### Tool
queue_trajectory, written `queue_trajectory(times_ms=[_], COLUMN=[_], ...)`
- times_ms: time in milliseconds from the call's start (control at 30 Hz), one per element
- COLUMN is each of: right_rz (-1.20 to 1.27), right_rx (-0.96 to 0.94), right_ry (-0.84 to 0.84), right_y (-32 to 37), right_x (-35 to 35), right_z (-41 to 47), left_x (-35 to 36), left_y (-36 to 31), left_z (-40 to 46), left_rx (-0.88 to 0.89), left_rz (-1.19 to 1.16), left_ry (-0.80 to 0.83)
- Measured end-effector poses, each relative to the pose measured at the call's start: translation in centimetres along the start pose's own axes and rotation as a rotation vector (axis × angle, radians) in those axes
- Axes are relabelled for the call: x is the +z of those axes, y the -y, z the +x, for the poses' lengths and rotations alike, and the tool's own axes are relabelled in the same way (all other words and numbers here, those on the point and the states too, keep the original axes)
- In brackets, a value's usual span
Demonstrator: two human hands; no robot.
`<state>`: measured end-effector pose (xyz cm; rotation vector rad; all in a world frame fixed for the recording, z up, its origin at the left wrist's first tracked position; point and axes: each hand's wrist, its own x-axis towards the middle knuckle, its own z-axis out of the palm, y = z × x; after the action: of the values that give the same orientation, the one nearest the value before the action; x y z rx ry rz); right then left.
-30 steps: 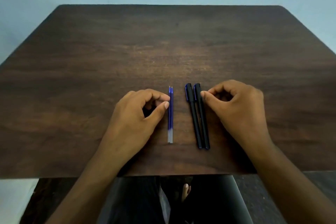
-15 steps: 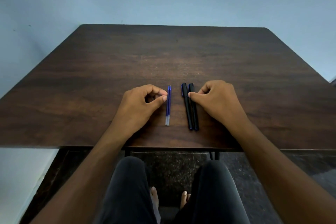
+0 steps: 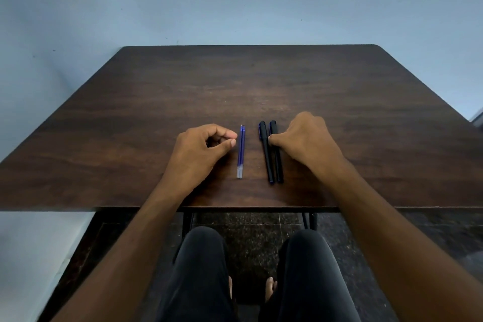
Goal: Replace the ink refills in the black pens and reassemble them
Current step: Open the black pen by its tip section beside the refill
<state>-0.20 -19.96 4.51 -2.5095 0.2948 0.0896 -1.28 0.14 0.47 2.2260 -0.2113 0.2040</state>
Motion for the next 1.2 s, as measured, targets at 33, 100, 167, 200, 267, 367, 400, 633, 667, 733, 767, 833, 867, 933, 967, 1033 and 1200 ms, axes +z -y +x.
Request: queue_trajectory(times_ms=[33,100,167,200,267,367,400,633,667,733,767,833,867,933,967,1033,1200], right_rz=[-0.002,-0.001,0.003,0.005,0.005,-0.026,-0.033,0.078,0.079,0.045,0.014,-0.046,-0.048,0.048,0.167,0.490,0.520], right_rx=[0.008,0.016,0.022,0.029,0.046,0.056,0.053,-0.135,-0.190,-0.301,-0.346,-0.406,-0.427,-0.448,-0.430,-0.358,-0.406], right_ry=[0.003,0.009,0.021,0.027,0.035,0.031,0.025,-0.017,-0.017,-0.009,-0.005,-0.009,-0.029,-0.085,-0.081,0.021,0.012], right_y=[0.1,0.2,0.3,0.4,0.6,0.9,0.9,0.8,1.1,2.1,2.6,3.2,3.3,3.1,3.0,2.5,1.7], right_x=[0.0,-0.1,-0.1,-0.2,-0.2,-0.4,-0.5,-0.9,-1.0,-1.3,-1.4,-1.5,-1.6,-1.7,-1.6,-1.5,-1.1], right_z=[0.0,0.0,-0.1,-0.1,-0.1,-0.3,-0.4,-2.1,-2.7,-3.7,-4.1,-4.5,-4.5,-4.4,-4.3,-4.3,-3.8], left_x=[-0.1,-0.1,-0.1,-0.1,-0.2,-0.2,-0.2,0.1,0.0,-0.1,-0.1,-0.2,-0.3,-0.5,-0.6,-0.7,-0.7], left_y=[0.0,-0.1,-0.1,-0.1,0.0,0.1,0.0,-2.9,-3.7,-5.0,-5.5,-6.0,-6.1,-6.2,-6.2,-6.3,-6.0], left_z=[0.0,0.0,0.0,0.0,-0.1,-0.1,-0.2,-0.5,-0.4,0.0,0.3,0.8,1.0,1.3,1.3,1.4,1.1], left_rx=[0.001,0.000,-0.001,0.001,0.005,0.020,0.034,0.019,-0.045,-0.172,-0.211,-0.229,-0.225,-0.235,-0.240,-0.239,-0.240], left_rz=[-0.005,-0.020,-0.035,-0.038,-0.033,-0.026,-0.016,-0.157,-0.272,-0.481,-0.541,-0.616,-0.649,-0.717,-0.746,-0.782,-0.822], left_ry=[-0.003,-0.005,-0.002,0.001,0.006,-0.025,-0.049,-0.131,-0.093,-0.014,0.016,0.035,0.028,0.011,0.004,-0.017,-0.043])
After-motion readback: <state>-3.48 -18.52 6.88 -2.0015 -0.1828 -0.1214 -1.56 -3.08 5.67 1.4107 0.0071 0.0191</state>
